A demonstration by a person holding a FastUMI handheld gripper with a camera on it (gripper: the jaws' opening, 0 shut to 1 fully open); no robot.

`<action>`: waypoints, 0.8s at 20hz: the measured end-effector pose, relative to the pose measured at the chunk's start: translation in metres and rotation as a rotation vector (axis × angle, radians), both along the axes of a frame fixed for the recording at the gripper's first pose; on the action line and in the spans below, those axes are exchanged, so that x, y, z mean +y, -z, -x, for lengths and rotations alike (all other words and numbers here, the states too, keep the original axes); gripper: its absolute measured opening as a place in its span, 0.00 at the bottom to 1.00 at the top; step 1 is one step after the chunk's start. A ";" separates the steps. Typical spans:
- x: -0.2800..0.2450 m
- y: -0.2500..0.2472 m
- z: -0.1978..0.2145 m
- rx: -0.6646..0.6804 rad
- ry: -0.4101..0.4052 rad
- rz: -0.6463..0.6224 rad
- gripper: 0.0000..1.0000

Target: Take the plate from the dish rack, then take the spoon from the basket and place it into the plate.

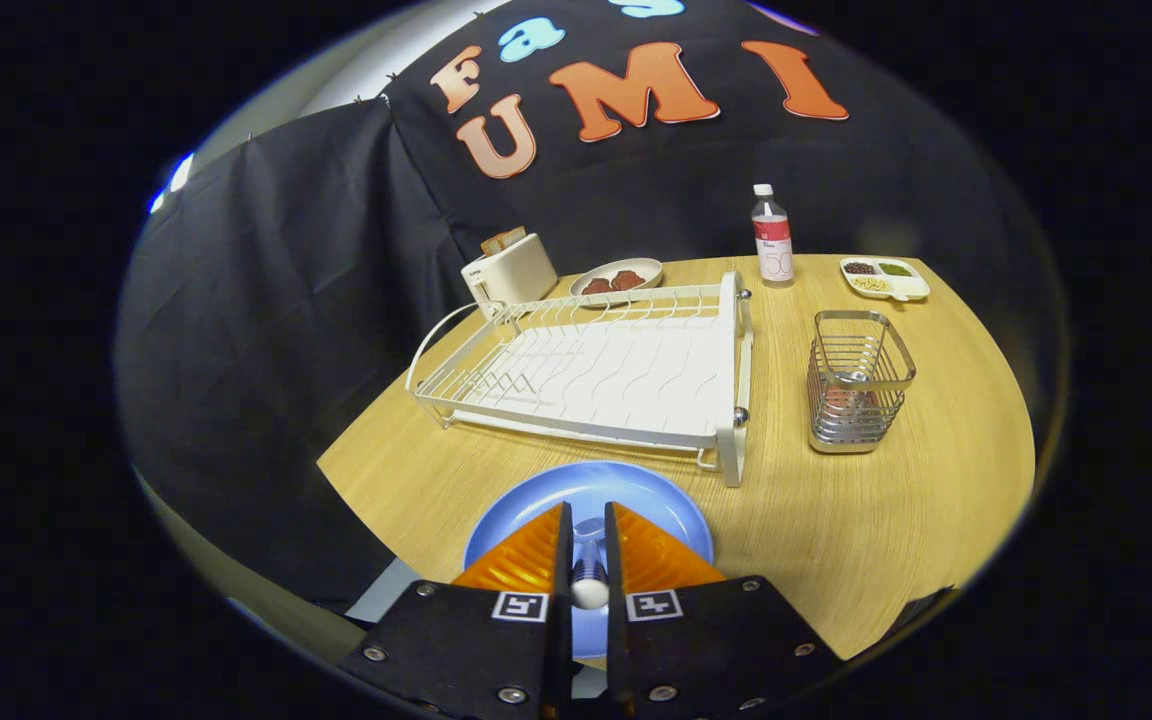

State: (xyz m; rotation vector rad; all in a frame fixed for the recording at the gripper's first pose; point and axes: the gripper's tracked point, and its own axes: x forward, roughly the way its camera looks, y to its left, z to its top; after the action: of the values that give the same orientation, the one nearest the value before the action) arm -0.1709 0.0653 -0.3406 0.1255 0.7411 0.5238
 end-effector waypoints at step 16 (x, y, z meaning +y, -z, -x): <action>-0.020 0.019 0.009 0.054 -0.010 0.162 0.24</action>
State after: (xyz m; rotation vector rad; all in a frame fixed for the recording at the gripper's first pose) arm -0.1797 0.0458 -0.3592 -0.0145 0.8344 0.4692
